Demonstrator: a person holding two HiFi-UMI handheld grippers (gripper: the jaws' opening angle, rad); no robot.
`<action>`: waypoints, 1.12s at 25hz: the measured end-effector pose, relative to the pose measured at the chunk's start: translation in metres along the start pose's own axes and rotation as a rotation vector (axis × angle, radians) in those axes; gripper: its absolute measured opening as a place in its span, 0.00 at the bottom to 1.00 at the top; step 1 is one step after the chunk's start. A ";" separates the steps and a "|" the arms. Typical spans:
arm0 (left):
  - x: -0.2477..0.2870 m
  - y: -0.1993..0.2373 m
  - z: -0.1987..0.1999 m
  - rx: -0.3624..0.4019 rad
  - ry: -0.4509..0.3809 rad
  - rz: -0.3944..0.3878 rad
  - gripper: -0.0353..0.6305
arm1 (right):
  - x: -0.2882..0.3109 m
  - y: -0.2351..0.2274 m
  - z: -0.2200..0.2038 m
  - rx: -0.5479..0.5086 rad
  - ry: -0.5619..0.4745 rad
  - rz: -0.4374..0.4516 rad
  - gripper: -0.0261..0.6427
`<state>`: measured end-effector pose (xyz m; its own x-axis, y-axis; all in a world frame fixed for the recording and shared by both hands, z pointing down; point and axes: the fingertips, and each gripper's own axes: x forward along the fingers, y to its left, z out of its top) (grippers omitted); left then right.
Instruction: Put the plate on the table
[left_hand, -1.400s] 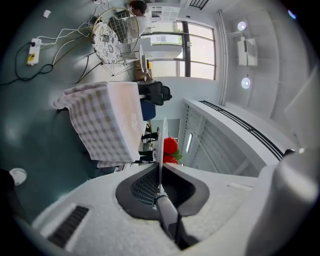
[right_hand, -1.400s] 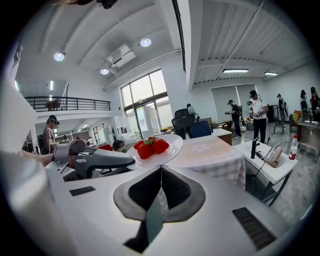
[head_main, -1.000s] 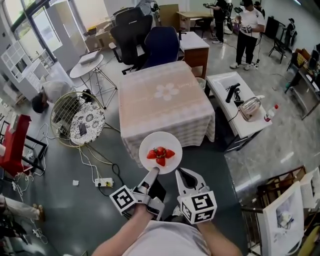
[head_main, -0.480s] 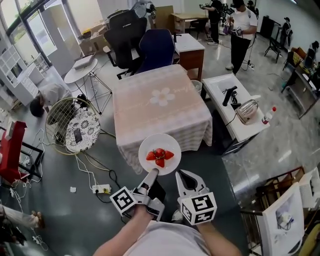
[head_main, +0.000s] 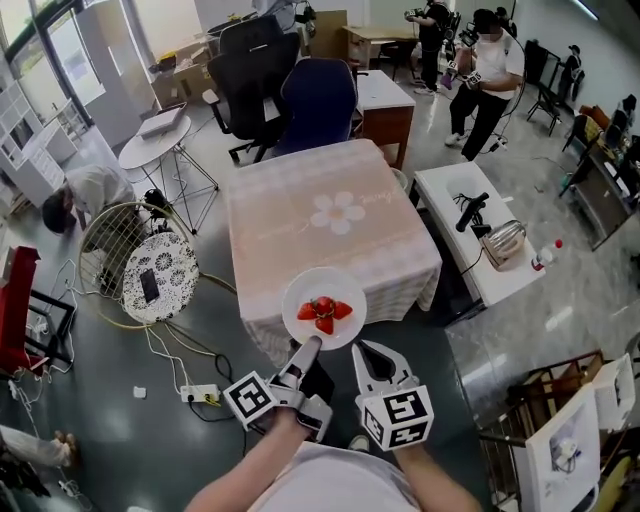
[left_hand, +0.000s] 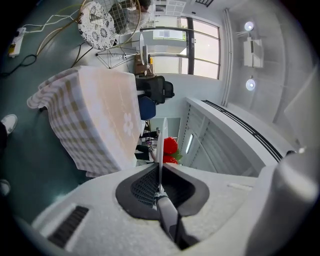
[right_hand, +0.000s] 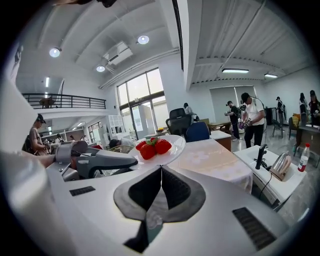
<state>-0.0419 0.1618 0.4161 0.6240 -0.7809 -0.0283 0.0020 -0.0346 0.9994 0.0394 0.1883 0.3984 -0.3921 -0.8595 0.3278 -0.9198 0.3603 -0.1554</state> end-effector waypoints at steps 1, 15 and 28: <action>0.004 0.000 0.011 -0.002 -0.003 -0.001 0.08 | 0.011 0.003 0.004 -0.003 0.003 0.002 0.04; 0.031 0.008 0.121 -0.055 -0.001 -0.007 0.08 | 0.111 0.036 0.035 -0.040 0.049 -0.024 0.05; 0.024 0.009 0.180 -0.082 -0.021 -0.035 0.08 | 0.158 0.068 0.051 -0.072 0.054 -0.021 0.05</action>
<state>-0.1677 0.0298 0.4206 0.6057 -0.7932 -0.0623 0.0880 -0.0111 0.9961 -0.0845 0.0581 0.3921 -0.3711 -0.8473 0.3800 -0.9258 0.3693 -0.0809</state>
